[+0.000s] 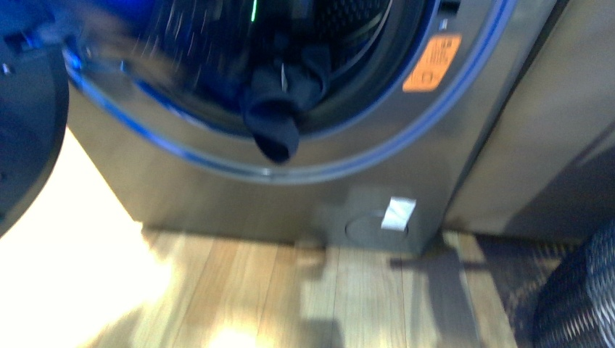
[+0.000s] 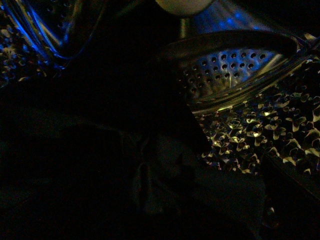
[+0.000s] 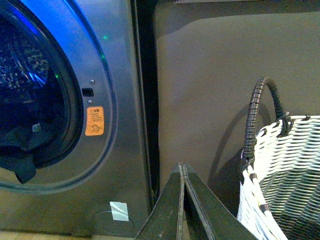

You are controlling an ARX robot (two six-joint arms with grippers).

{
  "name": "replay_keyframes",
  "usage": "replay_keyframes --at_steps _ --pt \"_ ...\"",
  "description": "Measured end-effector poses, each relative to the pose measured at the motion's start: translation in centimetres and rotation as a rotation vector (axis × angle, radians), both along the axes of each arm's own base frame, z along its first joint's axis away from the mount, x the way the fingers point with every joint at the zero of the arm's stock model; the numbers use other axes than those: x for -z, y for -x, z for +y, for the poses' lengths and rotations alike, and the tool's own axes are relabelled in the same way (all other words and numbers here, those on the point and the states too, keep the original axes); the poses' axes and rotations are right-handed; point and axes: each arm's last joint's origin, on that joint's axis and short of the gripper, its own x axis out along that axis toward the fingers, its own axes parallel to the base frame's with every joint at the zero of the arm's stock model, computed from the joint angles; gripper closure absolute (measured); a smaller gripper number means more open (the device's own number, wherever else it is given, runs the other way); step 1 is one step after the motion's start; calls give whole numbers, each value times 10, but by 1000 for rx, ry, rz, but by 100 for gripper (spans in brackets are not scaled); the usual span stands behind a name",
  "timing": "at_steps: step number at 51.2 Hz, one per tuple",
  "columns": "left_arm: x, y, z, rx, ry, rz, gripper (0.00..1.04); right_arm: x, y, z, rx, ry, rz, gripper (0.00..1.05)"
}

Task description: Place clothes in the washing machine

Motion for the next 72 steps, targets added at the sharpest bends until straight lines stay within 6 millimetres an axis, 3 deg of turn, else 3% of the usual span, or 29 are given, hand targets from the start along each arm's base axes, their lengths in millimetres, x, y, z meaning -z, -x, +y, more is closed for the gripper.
replay_keyframes --at_steps 9,18,23,51,63,72 --pt "-18 43 5 2 8 -28 7 0 0 0 0 0 0 102" --pt "-45 108 2 56 4 -52 7 0 0 0 0 0 0 102" --pt "-52 132 2 84 -9 -46 7 0 0 0 0 0 0 102" --pt "-159 232 9 194 -29 -196 7 0 0 0 0 1 0 7" --pt "-209 271 27 198 -63 -243 7 0 0 0 0 1 0 8" --pt "-230 303 38 206 -39 -297 7 0 0 0 0 0 0 8"
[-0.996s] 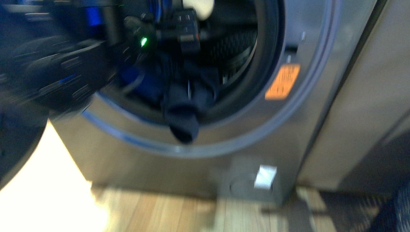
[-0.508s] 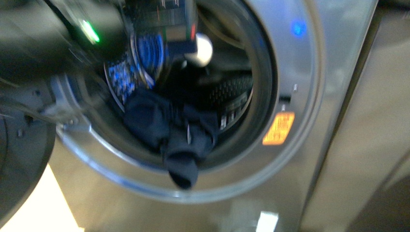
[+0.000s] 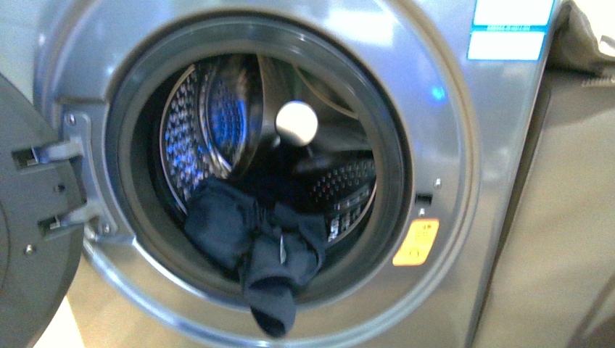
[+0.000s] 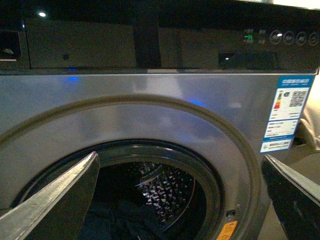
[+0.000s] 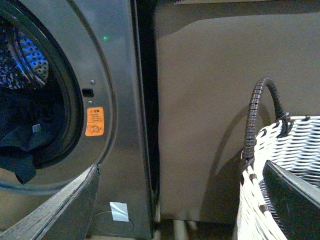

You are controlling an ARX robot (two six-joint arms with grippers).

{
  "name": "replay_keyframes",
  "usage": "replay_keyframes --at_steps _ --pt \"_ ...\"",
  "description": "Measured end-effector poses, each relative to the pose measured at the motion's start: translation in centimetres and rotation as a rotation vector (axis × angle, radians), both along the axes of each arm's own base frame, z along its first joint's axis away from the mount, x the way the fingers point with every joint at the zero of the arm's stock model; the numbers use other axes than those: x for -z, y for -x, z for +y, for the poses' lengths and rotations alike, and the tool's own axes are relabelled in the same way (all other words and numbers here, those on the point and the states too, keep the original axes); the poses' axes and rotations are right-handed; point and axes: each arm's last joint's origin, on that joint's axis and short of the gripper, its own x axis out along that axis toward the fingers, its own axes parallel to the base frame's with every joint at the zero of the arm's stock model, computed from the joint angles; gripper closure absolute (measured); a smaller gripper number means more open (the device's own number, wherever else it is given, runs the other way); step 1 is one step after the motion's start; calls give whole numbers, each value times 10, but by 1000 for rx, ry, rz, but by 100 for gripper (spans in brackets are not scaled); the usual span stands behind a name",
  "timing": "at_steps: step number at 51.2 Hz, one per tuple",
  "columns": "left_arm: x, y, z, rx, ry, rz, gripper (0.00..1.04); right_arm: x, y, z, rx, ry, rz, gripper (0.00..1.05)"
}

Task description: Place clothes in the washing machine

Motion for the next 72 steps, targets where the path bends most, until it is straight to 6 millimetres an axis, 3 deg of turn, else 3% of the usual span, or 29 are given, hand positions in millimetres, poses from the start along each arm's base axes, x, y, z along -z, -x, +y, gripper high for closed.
replay_keyframes --at_steps 2,6,9,13,28,47,72 --pt "-2 7 1 -19 3 13 7 0 0 0 0 0 0 8" --pt "0 23 10 -190 -2 139 19 0 0 0 -1 0 0 8" --pt "18 38 21 -285 -40 222 30 0 0 0 0 0 0 8" --pt "53 53 42 -318 -41 238 52 0 0 0 -1 0 0 8" --pt "119 62 68 -318 -35 255 102 0 0 0 0 0 0 8" --pt "169 72 93 -320 -32 252 101 0 0 0 0 0 0 8" --pt "193 85 94 -330 -30 252 101 0 0 0 0 0 0 8"
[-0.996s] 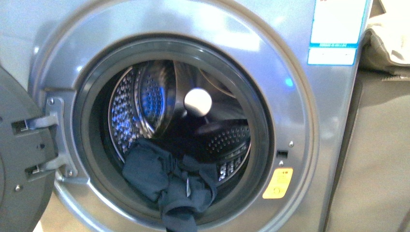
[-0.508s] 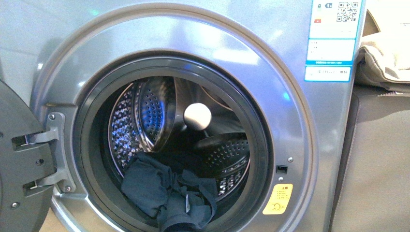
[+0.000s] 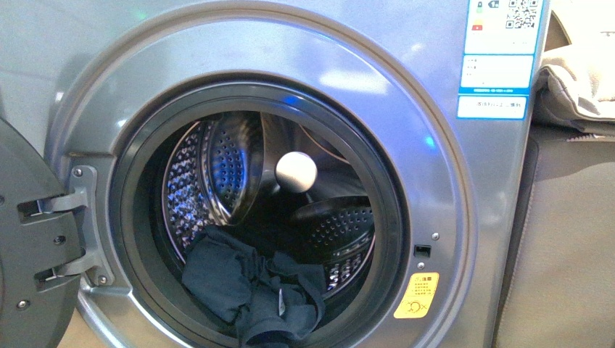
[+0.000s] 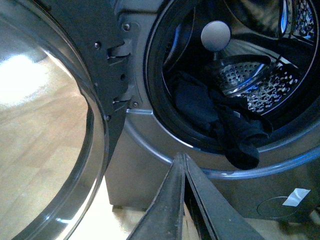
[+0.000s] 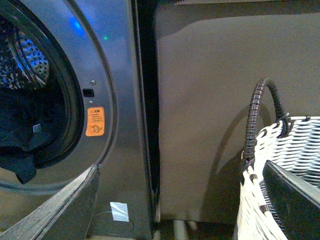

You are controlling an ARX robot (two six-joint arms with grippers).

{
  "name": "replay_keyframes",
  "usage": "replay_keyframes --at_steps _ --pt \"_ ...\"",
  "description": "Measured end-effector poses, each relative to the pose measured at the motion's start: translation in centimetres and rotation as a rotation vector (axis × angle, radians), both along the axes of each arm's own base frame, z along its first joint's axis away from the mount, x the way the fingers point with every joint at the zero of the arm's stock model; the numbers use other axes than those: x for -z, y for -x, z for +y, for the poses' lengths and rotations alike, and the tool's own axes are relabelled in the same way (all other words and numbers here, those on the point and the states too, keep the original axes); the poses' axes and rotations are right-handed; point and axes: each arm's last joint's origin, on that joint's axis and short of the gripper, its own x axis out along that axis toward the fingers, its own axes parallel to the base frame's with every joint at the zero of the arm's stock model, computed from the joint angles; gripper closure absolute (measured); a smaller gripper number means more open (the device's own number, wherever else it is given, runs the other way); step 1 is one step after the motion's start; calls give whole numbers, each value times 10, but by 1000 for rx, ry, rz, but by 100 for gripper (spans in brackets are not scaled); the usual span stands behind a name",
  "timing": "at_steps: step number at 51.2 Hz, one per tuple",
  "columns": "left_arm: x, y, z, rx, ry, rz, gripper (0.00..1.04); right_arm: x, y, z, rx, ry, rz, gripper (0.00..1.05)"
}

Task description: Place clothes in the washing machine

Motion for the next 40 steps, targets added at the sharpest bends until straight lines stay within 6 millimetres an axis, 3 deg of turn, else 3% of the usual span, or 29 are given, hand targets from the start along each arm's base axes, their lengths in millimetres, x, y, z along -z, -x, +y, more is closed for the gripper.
replay_keyframes --at_steps 13,28,35,40 --pt "11 1 0 -1 2 -7 100 0 0 0 0 0 0 8" --pt "11 0 0 -1 1 -7 43 0 0 0 0 0 0 8" --pt "11 0 0 -1 0 -7 7 0 0 0 0 0 0 8" --pt "11 0 0 -1 0 -7 6 0 0 0 0 0 0 8"
